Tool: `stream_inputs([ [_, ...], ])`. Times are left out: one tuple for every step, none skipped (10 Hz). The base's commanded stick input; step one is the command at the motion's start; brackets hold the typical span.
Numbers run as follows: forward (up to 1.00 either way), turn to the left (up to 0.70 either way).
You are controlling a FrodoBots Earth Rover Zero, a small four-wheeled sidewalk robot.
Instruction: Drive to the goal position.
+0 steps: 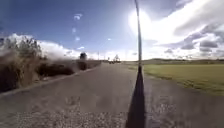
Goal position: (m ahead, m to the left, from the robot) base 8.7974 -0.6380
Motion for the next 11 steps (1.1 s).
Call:
stream_inputs([
  [1.0, 0.0],
  [1.0, 0.0],
  [1.0, 0.0],
  [1.0, 0.0],
  [1.0, 0.0],
  [1.0, 0.0],
  [1.0, 0.0],
  [1.0, 0.0],
  [1.0, 0.0],
  [1.0, 0.0],
  [1.0, 0.0],
])
